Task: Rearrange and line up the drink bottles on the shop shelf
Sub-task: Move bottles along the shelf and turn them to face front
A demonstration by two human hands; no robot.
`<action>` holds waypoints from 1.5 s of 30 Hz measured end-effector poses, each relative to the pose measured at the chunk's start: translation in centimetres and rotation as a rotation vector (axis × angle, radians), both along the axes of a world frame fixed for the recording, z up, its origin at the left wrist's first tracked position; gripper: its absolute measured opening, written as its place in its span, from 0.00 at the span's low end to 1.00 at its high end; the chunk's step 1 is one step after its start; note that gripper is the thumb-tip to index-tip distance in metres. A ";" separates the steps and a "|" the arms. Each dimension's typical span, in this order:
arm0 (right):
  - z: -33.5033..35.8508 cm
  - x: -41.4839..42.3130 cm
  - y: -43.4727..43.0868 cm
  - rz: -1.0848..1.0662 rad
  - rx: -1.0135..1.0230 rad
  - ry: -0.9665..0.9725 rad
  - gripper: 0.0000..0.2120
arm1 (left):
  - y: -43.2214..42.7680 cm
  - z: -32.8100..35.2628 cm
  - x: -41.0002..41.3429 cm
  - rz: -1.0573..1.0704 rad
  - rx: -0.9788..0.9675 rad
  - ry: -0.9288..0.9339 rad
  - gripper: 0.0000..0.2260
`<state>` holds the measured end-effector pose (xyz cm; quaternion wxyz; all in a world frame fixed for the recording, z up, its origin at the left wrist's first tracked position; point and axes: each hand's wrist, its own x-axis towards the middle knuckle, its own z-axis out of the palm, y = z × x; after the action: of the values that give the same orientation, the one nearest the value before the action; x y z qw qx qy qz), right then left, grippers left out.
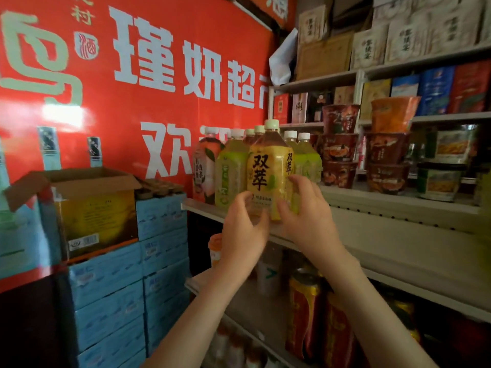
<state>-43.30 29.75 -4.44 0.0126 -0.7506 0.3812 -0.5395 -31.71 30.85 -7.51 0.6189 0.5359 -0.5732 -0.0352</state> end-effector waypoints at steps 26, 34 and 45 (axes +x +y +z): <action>2.5 3.8 -9.3 -0.101 0.368 -0.242 0.30 | -13.8 10.1 9.4 -0.019 -0.176 -0.253 0.29; 2.3 3.6 -9.3 -0.115 0.359 -0.205 0.31 | -16.4 12.9 9.2 -0.043 -0.028 -0.165 0.18; 2.6 4.1 -8.6 -0.206 0.361 -0.156 0.42 | -9.5 11.0 9.8 0.140 -0.533 -0.072 0.14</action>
<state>-39.23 21.18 -1.84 0.1212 -0.6492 0.5443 -0.5173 -21.94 21.38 3.48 0.7182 0.3934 -0.5454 0.1789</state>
